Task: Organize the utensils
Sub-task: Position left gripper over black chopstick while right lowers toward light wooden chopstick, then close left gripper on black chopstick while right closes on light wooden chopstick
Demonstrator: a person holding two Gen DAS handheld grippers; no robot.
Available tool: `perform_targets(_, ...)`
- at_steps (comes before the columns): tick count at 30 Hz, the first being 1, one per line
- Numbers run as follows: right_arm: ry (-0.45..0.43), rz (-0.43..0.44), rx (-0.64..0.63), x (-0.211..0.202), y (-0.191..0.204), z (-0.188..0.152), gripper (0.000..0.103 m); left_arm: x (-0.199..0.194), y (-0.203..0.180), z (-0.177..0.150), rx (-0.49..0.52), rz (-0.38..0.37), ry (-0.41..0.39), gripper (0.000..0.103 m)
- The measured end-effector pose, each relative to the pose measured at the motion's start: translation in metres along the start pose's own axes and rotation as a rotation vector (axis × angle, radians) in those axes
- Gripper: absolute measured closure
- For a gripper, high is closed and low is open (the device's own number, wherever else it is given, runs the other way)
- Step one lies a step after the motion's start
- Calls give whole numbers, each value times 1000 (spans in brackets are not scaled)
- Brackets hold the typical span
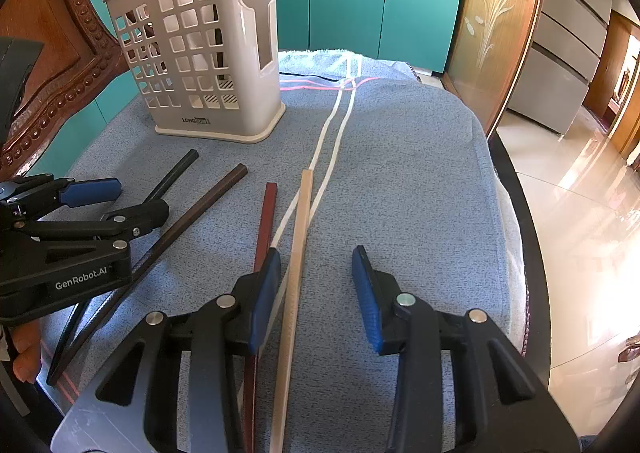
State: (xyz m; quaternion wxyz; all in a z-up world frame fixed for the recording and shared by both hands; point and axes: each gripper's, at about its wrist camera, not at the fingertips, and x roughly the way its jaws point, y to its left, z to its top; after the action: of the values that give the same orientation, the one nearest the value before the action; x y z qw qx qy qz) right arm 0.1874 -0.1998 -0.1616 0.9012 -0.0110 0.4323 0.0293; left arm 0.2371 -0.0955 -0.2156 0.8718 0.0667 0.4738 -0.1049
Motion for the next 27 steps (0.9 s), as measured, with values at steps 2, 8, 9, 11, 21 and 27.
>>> perform_targets(2,1,-2,6,-1,-2,0,77,0,0,0,2,1,0,41)
perform_targets(8,7,39,55,-2,-10,2,96,-2,-6,2,32,-36,-5,65)
perform_targets(9,6,47,64,-2,-11,2,96,-2,-7,2,36,-39,-5,69)
perform_targets(11,2,55,83,-2,-14,2,97,-2,-7,3,35,-53,-2,79)
perform_targets(21,-120,74,113,-26,-18,8,97,-14,11,7,-11,-77,-58,96)
perform_targets(27,-129,66,124,-27,-19,8,97,-23,16,9,-24,-82,-95,96)
